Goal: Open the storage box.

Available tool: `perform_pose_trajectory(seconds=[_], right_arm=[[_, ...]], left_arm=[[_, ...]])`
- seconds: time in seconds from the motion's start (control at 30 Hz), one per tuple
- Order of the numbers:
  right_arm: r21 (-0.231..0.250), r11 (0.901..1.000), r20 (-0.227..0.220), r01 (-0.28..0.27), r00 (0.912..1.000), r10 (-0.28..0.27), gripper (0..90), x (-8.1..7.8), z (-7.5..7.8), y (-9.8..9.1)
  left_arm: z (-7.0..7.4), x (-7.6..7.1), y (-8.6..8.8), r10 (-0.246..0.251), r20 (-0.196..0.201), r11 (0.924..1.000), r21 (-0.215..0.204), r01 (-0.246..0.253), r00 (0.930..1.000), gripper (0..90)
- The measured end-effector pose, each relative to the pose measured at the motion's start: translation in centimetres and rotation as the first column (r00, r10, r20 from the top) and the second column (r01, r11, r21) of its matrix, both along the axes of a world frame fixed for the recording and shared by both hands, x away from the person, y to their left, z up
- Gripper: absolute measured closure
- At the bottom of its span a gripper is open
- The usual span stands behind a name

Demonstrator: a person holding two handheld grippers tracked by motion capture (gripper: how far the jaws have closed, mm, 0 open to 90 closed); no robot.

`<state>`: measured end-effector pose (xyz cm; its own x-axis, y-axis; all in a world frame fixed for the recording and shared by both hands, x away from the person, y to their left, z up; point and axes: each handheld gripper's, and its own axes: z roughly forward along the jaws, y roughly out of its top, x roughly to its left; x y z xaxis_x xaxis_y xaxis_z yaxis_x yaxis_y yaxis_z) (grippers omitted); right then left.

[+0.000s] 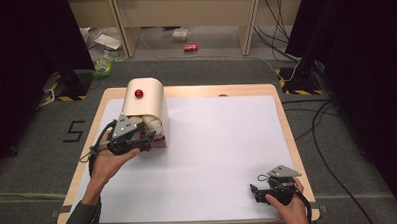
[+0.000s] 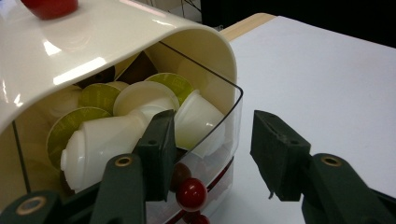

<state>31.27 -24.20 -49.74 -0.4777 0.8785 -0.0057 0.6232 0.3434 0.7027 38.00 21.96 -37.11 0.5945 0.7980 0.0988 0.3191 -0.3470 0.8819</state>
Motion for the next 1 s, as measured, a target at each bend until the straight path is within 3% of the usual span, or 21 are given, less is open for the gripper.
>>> perform_pose_trajectory(seconds=[0.37,0.57,0.87,1.0], right_arm=[[0.000,1.0000,0.000,0.000,1.0000,0.000,3.1,0.0,0.0,0.0],[0.001,1.0000,0.000,0.000,1.0000,0.000,3.1,0.0,0.0,0.0],[0.001,1.0000,-0.002,0.001,1.0000,-0.001,3.1,0.0,0.0,0.0],[0.001,1.0000,-0.001,0.001,1.0000,-0.001,3.1,0.0,0.0,0.0]], left_arm=[[-0.2,-1.7,0.1,-0.026,-0.006,0.9997,-0.002,0.026,0.9996,49.6],[-0.3,-2.4,0.1,-0.022,0.013,0.9997,-0.004,0.022,0.9997,49.5],[0.1,-2.9,0.3,-0.038,0.024,0.9993,0.005,0.038,0.9990,48.6],[0.1,-3.1,0.3,-0.036,0.010,0.9994,-0.006,0.036,0.9993,48.3]])
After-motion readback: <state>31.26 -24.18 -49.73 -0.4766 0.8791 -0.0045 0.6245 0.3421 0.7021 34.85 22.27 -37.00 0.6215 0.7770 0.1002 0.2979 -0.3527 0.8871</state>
